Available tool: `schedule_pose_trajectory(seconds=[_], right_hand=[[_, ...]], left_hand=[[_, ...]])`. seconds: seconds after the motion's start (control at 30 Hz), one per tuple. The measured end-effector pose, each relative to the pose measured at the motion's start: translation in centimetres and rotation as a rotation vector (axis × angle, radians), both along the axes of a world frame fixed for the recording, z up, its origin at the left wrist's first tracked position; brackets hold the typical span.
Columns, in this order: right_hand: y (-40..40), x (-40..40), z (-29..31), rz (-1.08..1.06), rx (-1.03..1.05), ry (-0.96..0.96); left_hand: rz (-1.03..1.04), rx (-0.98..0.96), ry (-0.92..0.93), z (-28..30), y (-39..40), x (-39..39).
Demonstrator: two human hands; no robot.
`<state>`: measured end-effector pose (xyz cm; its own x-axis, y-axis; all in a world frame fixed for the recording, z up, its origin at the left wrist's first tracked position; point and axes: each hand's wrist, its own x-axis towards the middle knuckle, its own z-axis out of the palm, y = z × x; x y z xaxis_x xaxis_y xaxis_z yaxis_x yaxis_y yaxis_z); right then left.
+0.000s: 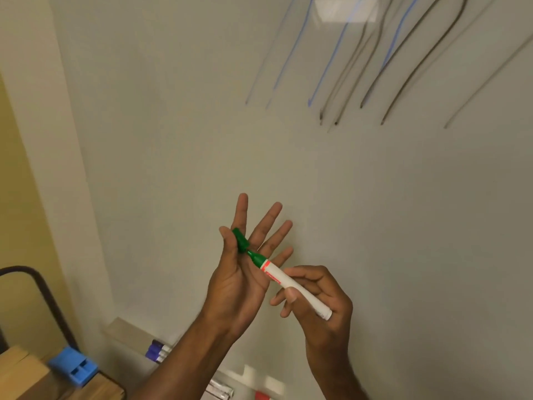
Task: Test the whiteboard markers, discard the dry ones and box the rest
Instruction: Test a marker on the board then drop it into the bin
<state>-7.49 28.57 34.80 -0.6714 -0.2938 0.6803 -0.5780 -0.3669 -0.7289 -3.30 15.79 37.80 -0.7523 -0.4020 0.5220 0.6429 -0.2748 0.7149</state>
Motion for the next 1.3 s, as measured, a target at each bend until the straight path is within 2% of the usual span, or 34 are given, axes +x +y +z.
schedule_pose_trajectory(seconds=[0.13, 0.3, 0.53, 0.73, 0.9, 1.1, 1.3], right_hand=[[-2.0, -1.0, -0.4, 0.052, -0.011, -0.023], [-6.1, -2.6, -1.0, 0.030, 0.055, -0.051], [-11.3, -4.7, -0.4, 0.016, 0.119, -0.031], [-14.0, -4.5, -1.0, 0.157, 0.034, -0.158], [-14.8, -3.0, -1.5, 0.253, -0.047, -0.234], [-10.9, -2.6, -1.2, 0.224, -0.035, -0.286], [-5.4, -1.7, -1.7, 0.178, -0.073, -0.218]], left_hand=[[0.051, -0.058, -0.028, -0.7, -1.5, -0.5], [0.049, -0.020, -0.065, -1.5, -5.5, -1.7], [-0.163, 0.102, -0.090, -2.7, -10.9, -3.1], [-0.295, 0.175, 0.006, -3.7, -13.0, -3.1], [-0.152, 0.112, 0.097, -3.7, -12.4, -2.6], [-0.086, 0.105, 0.021, -4.5, -8.8, -2.7], [-0.053, 0.122, -0.003, -4.5, -1.5, -1.8]])
